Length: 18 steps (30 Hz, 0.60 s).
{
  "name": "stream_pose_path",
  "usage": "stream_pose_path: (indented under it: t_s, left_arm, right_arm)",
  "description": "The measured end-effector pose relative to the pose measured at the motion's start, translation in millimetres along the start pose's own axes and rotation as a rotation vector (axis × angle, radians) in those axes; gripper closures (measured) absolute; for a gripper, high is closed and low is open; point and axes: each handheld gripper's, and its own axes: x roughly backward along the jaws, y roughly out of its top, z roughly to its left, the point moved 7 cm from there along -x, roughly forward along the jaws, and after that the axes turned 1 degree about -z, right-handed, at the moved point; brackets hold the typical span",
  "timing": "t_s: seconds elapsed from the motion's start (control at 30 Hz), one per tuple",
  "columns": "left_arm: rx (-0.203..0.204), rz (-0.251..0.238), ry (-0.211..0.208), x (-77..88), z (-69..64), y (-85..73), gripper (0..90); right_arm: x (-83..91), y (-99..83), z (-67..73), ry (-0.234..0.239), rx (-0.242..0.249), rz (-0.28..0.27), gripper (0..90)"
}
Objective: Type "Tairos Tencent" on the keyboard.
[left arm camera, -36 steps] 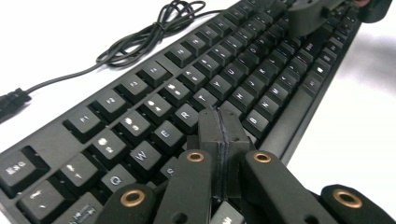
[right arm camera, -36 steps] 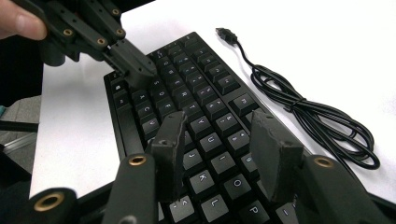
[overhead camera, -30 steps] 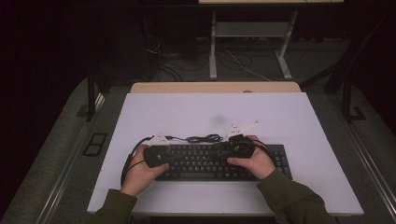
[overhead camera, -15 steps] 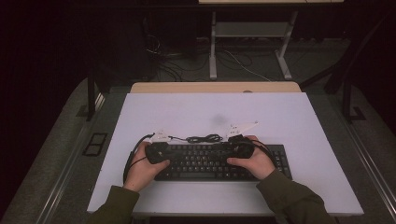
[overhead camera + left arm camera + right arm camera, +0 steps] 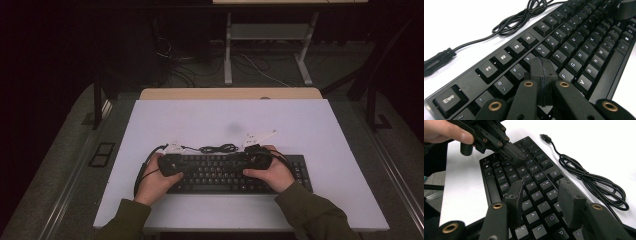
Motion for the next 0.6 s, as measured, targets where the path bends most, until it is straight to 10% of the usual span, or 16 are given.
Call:
stream_pose_path:
  t_s: [0.6]
  left_arm:
    - [0.002,-0.041,-0.017,9.0,-3.9,5.0,89.0]
  right_arm:
    - [1.5,0.5,-0.2,0.002,-0.007,-0.004,59.0]
